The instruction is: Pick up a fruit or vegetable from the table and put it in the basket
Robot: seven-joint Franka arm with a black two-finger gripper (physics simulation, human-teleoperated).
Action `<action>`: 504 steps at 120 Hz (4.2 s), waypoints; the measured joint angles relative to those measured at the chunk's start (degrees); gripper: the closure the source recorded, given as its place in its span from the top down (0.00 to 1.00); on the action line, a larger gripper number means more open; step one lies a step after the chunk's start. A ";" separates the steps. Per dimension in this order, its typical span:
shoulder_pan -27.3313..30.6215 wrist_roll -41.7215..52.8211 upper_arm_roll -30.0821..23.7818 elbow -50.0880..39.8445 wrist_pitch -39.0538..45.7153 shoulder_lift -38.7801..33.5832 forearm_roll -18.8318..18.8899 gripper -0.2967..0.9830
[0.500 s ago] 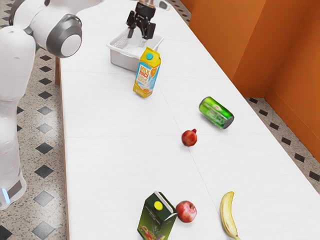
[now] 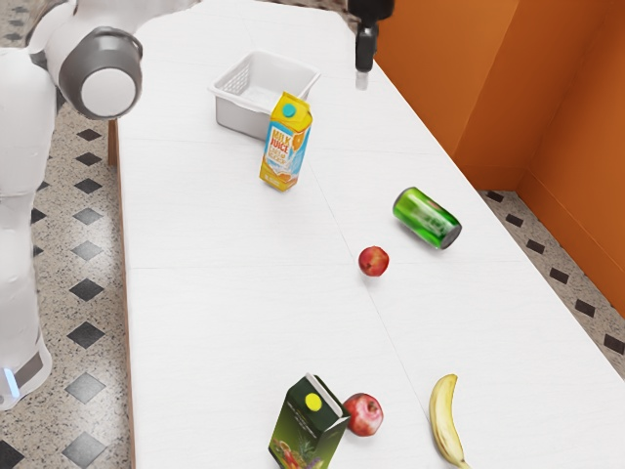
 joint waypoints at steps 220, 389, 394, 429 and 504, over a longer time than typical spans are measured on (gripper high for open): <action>-22.67 42.38 -14.17 -1.33 20.02 21.79 4.16 0.77; -21.87 43.03 -14.17 -1.31 22.49 24.92 3.78 0.39; -21.90 42.95 -14.18 -1.31 22.88 24.93 3.82 0.37; -21.86 42.39 -14.15 -1.26 24.62 24.64 3.82 0.36; 18.42 42.93 -13.16 -1.17 9.93 6.30 4.32 0.36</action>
